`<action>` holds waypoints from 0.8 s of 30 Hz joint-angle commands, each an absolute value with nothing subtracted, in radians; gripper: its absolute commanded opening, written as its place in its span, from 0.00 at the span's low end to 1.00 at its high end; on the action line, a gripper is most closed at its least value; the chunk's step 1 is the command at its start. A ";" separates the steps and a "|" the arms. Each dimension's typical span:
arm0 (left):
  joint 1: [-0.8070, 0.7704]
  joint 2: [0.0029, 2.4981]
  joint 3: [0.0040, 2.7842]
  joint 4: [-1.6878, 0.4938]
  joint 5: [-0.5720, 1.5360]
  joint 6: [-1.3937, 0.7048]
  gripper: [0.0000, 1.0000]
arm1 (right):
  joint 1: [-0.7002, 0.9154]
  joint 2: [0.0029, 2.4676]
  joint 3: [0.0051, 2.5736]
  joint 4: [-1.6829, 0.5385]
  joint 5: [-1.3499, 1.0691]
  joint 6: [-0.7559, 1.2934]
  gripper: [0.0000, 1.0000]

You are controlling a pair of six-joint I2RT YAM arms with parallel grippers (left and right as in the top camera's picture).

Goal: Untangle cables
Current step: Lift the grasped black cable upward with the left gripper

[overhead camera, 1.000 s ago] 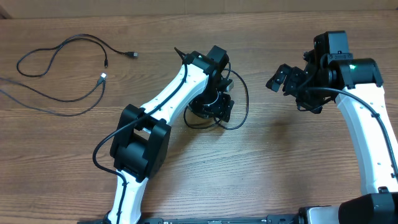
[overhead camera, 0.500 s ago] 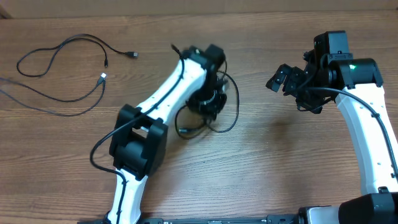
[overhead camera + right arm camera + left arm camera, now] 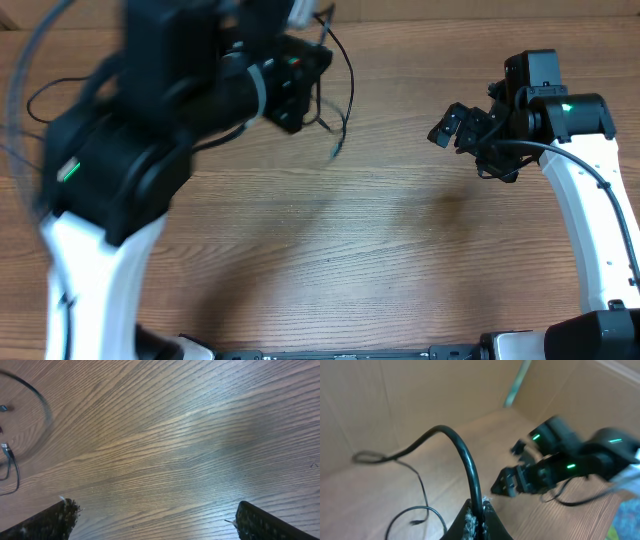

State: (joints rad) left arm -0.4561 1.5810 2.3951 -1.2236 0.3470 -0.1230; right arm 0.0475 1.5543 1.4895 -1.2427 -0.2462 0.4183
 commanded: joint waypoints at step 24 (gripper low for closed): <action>-0.452 1.736 2.383 -1.601 0.041 -0.777 0.04 | 0.044 1.555 1.492 -1.240 -0.236 0.422 1.00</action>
